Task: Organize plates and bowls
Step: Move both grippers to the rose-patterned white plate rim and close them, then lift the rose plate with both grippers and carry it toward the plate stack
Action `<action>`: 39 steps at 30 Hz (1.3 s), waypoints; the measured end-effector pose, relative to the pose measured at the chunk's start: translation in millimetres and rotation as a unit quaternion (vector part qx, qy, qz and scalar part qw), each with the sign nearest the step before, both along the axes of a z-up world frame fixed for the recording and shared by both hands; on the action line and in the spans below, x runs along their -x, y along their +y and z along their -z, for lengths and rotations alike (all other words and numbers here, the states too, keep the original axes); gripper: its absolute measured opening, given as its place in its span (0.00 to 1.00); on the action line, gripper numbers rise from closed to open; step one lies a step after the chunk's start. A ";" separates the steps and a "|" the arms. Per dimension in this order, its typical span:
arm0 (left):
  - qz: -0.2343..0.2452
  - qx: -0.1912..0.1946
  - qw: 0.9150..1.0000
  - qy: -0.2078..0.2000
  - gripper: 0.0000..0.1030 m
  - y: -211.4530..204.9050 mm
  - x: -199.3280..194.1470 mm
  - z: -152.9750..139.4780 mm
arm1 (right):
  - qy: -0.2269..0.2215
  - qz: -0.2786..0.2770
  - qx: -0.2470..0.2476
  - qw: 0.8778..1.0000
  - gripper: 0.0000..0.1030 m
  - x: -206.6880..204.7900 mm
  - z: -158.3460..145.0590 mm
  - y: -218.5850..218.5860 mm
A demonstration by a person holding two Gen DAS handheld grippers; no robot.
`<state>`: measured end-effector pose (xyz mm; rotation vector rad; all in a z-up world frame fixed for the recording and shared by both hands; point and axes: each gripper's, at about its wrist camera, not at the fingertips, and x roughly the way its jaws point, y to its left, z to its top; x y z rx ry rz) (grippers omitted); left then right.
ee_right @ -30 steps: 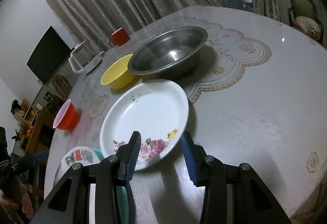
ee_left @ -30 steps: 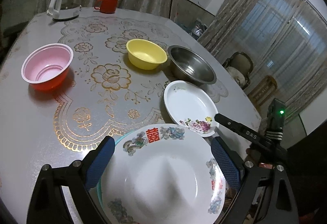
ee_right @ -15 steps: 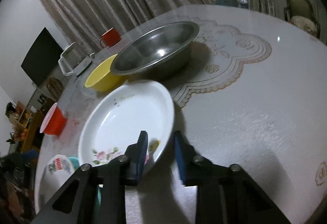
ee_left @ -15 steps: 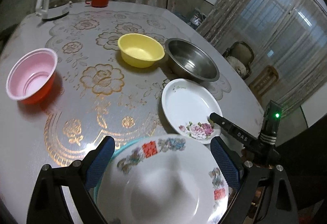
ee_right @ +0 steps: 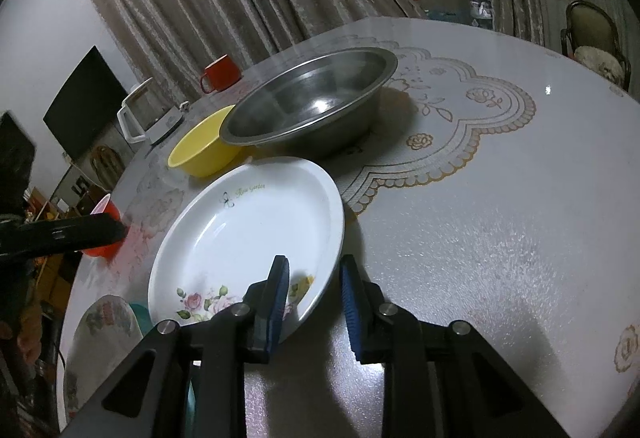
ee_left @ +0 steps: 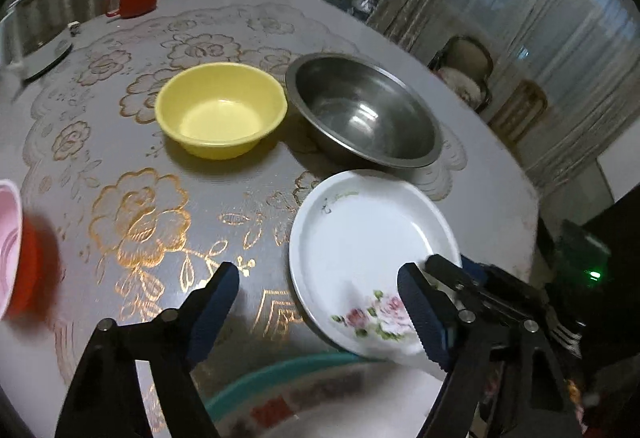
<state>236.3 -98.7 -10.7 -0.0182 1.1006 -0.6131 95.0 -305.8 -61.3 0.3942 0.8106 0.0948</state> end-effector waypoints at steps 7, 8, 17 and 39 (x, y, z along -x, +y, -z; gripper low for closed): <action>-0.005 -0.001 1.000 0.023 0.79 -7.5 -14.3 20.0 | -0.003 -0.001 -0.005 1.000 0.24 0.8 0.6 -2.4; -0.004 -0.005 1.000 0.024 0.79 -9.2 -15.2 22.4 | -0.003 -0.001 -0.005 1.000 0.24 0.9 0.5 -2.4; 0.056 -0.067 0.996 0.016 0.48 -33.9 -15.6 33.8 | -0.002 -0.004 0.006 1.000 0.27 0.2 -1.4 1.6; 0.141 -0.114 0.983 -0.038 0.49 -89.4 14.6 38.4 | -0.012 0.035 -0.041 0.999 0.18 12.3 2.5 -20.1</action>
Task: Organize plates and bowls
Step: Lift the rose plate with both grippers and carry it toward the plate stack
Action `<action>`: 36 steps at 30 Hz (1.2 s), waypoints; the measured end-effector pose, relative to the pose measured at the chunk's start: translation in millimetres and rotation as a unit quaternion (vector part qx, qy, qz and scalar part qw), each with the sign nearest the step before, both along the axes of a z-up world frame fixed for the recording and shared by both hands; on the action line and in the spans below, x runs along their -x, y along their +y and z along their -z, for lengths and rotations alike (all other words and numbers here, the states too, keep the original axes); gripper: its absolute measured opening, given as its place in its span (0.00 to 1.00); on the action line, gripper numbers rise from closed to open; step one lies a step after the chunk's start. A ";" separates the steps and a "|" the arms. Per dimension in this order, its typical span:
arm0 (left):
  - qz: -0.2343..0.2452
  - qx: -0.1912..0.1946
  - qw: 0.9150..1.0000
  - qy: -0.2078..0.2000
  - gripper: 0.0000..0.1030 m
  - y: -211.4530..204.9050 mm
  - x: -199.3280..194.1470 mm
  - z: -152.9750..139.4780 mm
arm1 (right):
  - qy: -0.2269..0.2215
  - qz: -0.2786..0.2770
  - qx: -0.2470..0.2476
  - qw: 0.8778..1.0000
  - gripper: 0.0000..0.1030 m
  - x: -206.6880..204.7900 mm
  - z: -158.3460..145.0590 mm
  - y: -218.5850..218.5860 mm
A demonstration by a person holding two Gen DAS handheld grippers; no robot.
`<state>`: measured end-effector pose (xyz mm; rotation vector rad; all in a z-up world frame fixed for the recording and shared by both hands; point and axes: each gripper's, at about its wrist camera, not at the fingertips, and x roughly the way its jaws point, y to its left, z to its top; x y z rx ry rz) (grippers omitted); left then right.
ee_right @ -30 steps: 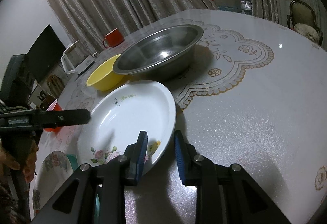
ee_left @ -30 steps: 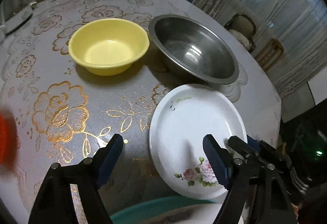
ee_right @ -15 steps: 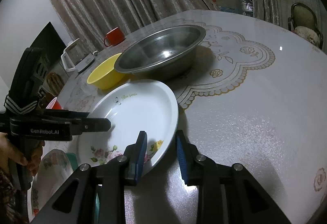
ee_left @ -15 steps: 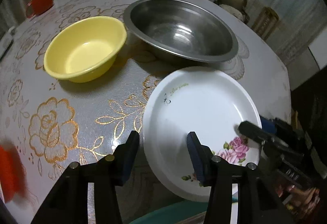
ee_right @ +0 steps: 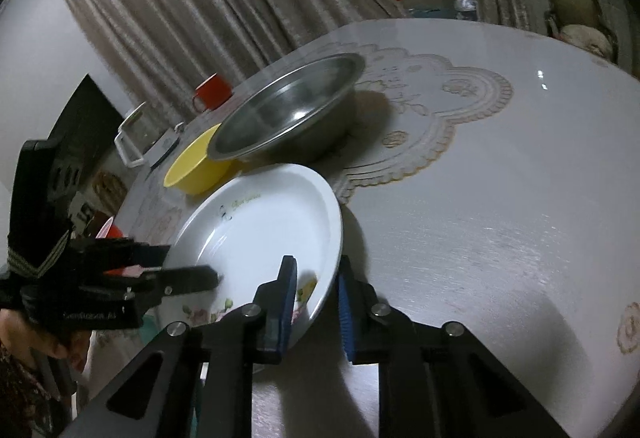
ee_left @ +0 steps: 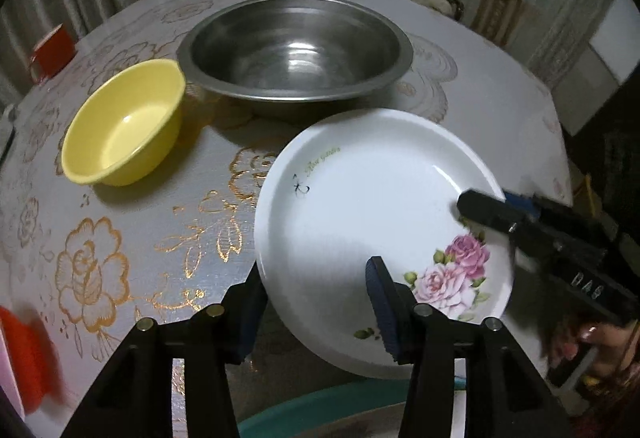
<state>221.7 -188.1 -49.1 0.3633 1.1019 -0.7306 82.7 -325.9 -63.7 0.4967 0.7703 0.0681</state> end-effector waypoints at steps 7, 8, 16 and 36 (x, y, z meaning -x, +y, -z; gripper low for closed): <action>-0.013 0.015 1.000 0.004 0.47 3.6 -8.3 -0.2 | -0.003 -0.005 -0.022 1.000 0.18 -0.9 1.8 -6.0; -0.016 0.015 1.000 0.006 0.46 4.1 -8.3 1.0 | -0.005 -0.005 -0.027 1.000 0.18 -0.7 2.4 -7.3; -0.013 0.042 0.999 0.005 0.41 7.2 15.7 -11.2 | -0.005 0.003 -0.019 1.000 0.18 2.7 0.7 -11.5; -0.020 0.143 0.989 0.018 0.31 7.1 31.9 -34.6 | -0.017 0.041 -0.058 0.997 0.18 33.6 -25.7 -42.7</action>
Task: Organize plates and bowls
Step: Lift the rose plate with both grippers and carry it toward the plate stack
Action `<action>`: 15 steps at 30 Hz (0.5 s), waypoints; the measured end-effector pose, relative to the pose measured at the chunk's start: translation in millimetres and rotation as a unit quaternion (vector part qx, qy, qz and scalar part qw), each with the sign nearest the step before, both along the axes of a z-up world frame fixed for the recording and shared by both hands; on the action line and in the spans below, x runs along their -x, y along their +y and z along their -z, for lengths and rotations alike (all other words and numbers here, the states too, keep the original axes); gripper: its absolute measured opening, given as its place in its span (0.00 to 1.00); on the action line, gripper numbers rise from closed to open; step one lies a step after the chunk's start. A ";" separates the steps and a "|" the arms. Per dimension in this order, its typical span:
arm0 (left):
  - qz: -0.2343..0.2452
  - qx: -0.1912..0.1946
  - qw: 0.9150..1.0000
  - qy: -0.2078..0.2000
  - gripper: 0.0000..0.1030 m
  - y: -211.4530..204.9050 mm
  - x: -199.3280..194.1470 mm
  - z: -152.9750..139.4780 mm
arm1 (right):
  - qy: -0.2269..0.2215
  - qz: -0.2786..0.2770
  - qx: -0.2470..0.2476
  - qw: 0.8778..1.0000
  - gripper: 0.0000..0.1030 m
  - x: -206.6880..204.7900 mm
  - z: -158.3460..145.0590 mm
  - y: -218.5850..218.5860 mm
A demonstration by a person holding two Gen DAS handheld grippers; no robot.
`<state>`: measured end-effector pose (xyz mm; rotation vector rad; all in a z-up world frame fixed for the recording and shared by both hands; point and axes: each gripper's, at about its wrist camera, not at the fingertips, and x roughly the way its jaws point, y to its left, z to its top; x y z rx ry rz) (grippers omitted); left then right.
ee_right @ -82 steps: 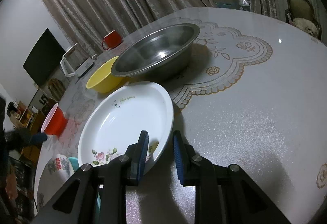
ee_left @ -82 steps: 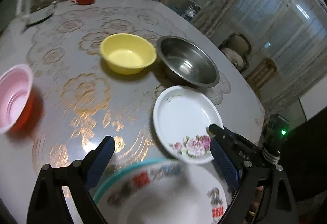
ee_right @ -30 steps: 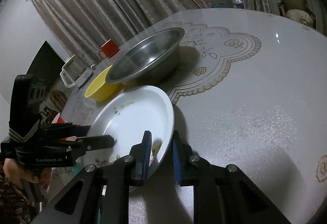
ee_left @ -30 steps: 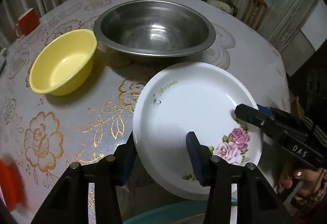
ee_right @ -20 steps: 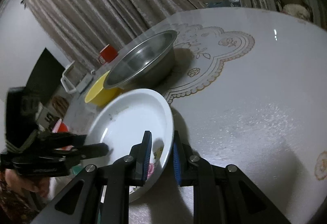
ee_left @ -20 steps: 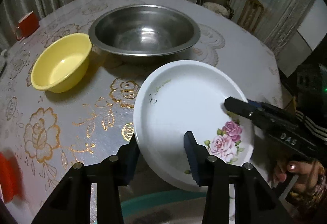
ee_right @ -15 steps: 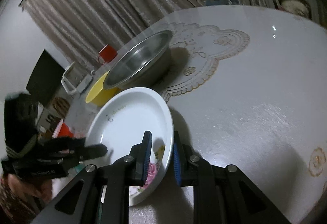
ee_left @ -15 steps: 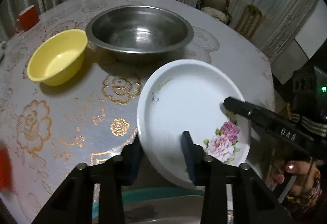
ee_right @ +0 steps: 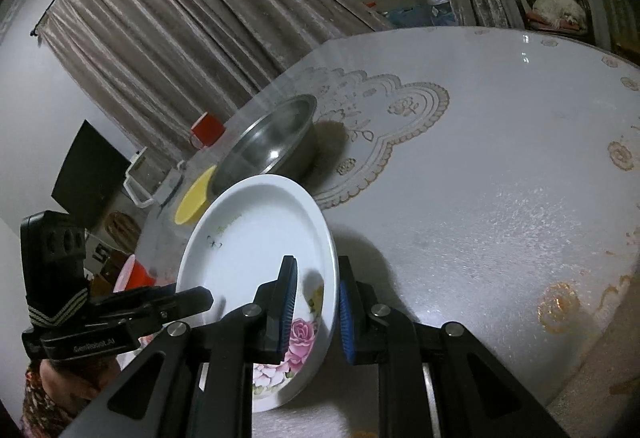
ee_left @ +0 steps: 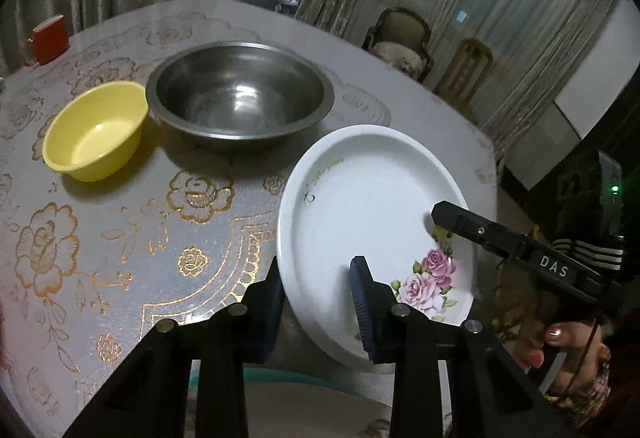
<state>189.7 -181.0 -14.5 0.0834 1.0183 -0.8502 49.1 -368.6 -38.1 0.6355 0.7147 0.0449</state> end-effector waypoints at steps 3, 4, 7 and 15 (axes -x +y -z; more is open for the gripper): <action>-0.005 0.017 1.000 -0.001 0.31 6.9 5.9 -7.4 | -0.010 0.001 -0.001 1.000 0.18 3.2 -10.2 0.5; -0.006 0.023 1.000 -0.002 0.31 11.9 7.0 -9.1 | -0.013 0.000 0.000 1.000 0.18 4.0 -13.2 0.9; -0.012 0.037 0.999 -0.004 0.31 19.4 16.5 -14.2 | -0.021 -0.002 0.003 1.000 0.18 6.0 -23.2 3.7; -0.048 0.070 0.996 0.016 0.31 50.7 32.9 -14.8 | -0.029 -0.027 0.002 0.999 0.18 12.1 -32.9 19.7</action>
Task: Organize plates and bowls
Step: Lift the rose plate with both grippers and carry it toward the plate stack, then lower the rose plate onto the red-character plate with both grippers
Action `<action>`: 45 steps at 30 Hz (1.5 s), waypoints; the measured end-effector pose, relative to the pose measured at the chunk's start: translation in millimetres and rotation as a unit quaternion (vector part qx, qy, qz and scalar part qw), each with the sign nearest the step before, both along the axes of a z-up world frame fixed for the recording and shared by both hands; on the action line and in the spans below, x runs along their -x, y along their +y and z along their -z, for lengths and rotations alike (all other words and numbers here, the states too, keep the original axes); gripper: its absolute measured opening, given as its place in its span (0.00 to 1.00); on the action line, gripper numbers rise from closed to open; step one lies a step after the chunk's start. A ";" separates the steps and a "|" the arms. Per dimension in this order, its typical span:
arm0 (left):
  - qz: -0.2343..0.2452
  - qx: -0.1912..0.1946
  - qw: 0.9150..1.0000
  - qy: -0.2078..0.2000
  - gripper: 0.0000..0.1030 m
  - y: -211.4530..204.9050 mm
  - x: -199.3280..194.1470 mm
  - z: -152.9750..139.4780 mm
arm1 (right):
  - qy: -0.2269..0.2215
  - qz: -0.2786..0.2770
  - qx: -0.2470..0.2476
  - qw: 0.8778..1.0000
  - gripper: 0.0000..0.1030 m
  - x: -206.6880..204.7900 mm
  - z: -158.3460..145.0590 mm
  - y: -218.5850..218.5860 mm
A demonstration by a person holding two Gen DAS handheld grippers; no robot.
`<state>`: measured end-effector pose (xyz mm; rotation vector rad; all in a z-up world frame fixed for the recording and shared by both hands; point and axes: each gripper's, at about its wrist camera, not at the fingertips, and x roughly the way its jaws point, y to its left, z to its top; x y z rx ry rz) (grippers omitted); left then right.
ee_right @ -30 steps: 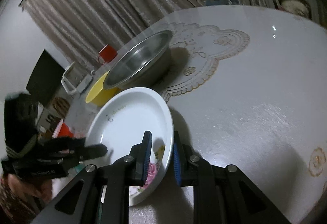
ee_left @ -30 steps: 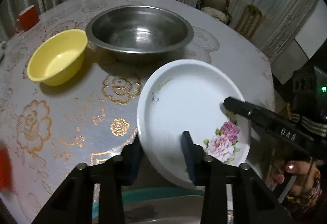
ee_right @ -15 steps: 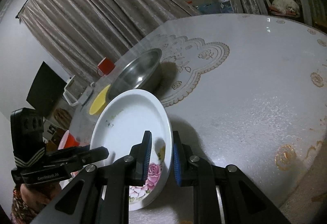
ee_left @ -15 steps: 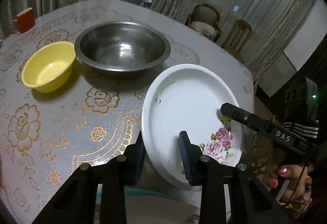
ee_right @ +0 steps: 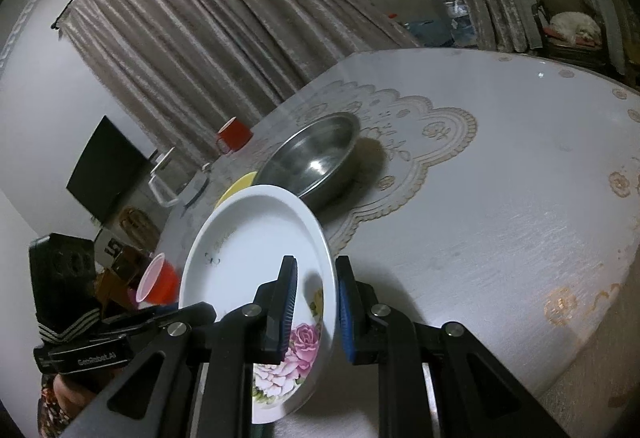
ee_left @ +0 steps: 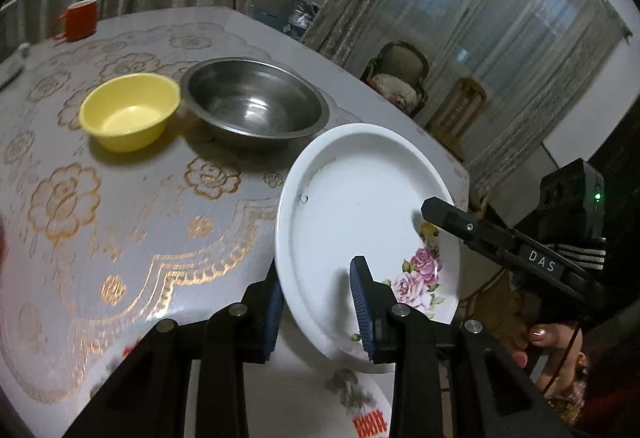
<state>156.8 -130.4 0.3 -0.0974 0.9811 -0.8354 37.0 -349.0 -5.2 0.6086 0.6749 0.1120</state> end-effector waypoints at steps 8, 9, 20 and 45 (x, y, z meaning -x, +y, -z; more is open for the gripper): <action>-0.036 0.027 0.999 0.001 0.31 33.3 19.8 -6.3 | 0.000 -0.035 -0.009 0.999 0.18 2.1 -2.6 24.0; -0.039 0.030 0.999 0.003 0.31 36.7 21.2 -6.8 | 0.001 -0.040 -0.010 0.999 0.18 1.9 -2.7 26.8; -0.076 0.050 0.996 0.013 0.31 75.2 49.5 -1.4 | 0.003 -0.080 -0.011 0.997 0.18 11.1 -7.3 58.7; -0.147 0.054 0.988 0.001 0.31 137.9 97.2 16.7 | 0.056 -0.163 0.006 0.985 0.18 35.8 6.4 125.9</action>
